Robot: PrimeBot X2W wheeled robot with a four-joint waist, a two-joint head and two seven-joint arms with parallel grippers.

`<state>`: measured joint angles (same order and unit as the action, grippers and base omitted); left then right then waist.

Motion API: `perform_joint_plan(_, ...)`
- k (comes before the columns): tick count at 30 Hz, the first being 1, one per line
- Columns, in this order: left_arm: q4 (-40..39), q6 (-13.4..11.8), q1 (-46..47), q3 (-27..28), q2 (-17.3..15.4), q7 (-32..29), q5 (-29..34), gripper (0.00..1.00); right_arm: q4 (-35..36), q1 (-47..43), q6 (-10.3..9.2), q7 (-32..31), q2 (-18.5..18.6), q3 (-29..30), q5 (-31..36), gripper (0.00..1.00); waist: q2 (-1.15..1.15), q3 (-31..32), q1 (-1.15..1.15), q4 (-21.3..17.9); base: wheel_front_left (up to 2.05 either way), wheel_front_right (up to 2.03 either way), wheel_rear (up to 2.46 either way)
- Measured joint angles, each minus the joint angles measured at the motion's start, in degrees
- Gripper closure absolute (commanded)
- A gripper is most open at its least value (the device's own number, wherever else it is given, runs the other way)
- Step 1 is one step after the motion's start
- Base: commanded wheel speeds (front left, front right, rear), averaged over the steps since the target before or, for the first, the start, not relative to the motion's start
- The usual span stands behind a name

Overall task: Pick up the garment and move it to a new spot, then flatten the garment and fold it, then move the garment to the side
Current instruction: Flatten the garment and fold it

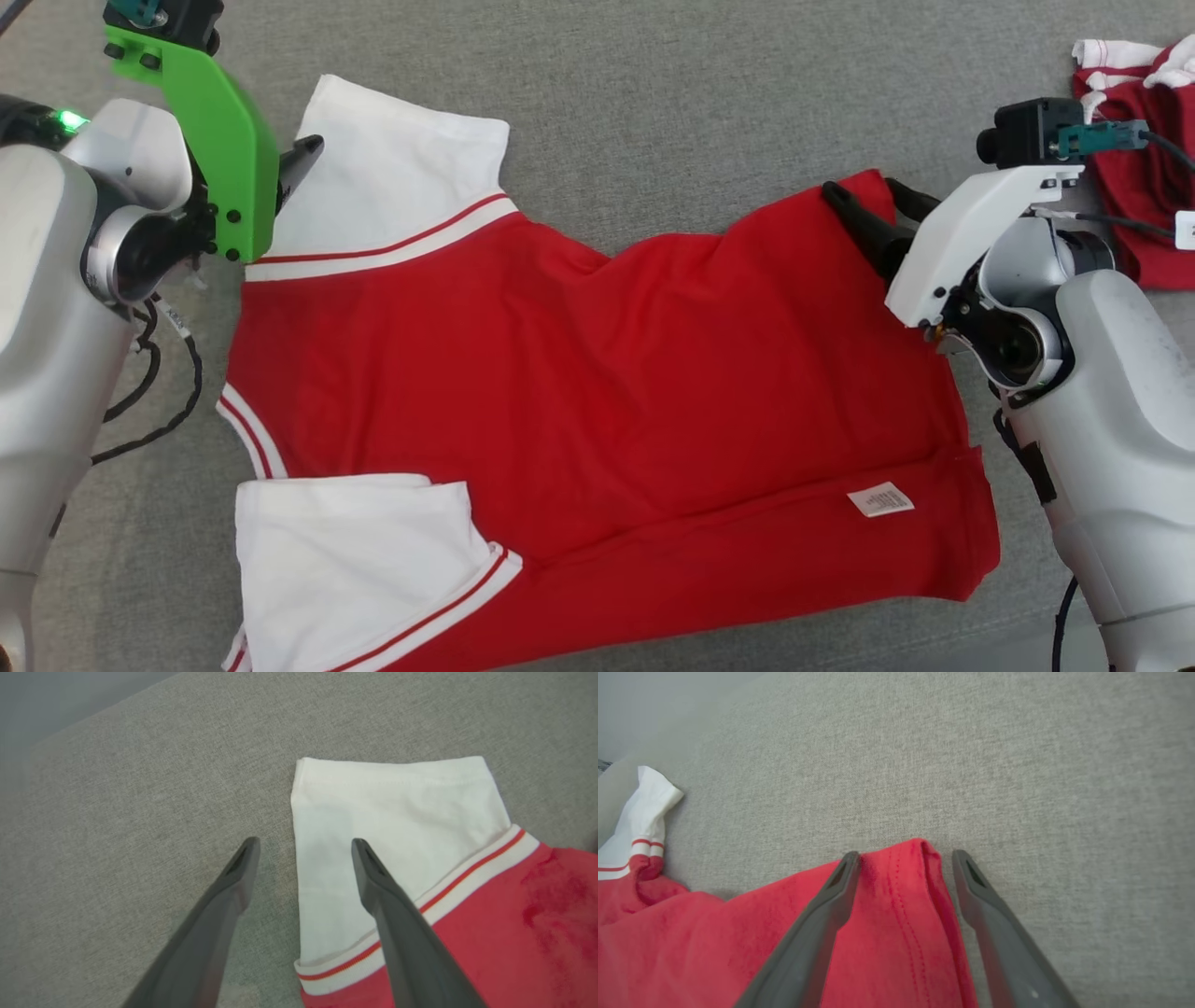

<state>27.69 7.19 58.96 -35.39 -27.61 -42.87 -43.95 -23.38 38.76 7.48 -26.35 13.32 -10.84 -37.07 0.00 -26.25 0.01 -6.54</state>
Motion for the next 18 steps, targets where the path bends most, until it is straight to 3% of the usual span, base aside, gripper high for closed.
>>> perform_joint_plan(13, 8.56, 0.21, 6.77, -4.61, -1.68, 2.47, -1.96, 0.00, 0.21, 3.90, 0.01, 4.70, 0.81, -9.99, -6.27, 0.00, 0.00, -4.84, 0.00, -5.29, 0.00, 0.00, 0.00)
perform_joint_plan(14, 9.18, 0.21, 7.49, -4.95, -1.78, 2.97, -1.96, 0.00, 0.25, 4.04, 0.01, 5.37, 1.16, -10.71, -6.77, 0.14, 0.00, -5.08, 0.00, -5.57, 0.00, 0.00, 0.00)
perform_joint_plan(15, 9.57, 0.21, 7.92, -5.25, -1.83, 3.22, -1.97, 0.42, 0.24, 4.17, 0.01, 5.81, 1.31, -11.21, -7.35, 0.31, 0.00, -5.23, 0.00, -5.76, 0.00, 0.00, 0.00)
perform_joint_plan(16, 9.95, 0.21, 8.22, -5.57, -1.83, 3.54, -2.13, 0.75, 0.15, 4.37, 0.01, 6.26, 1.65, -11.93, -7.82, 0.54, 0.00, -5.34, 0.00, -5.95, 0.00, 0.00, 0.00)
perform_joint_plan(17, 10.20, 0.21, 8.39, -6.00, -1.81, 3.98, -2.43, 1.00, 0.04, 4.60, 0.01, 6.77, 2.05, -12.57, -8.20, 0.71, 0.00, -5.33, 0.00, -6.03, 0.00, 0.00, 0.00)
perform_joint_plan(18, 10.42, 0.21, 8.55, -6.51, -1.81, 4.22, -2.67, 1.00, -0.19, 4.70, 0.01, 7.55, 2.29, -12.96, -8.62, 0.86, 0.00, -5.22, 0.00, -6.04, 0.00, 0.00, 0.00)
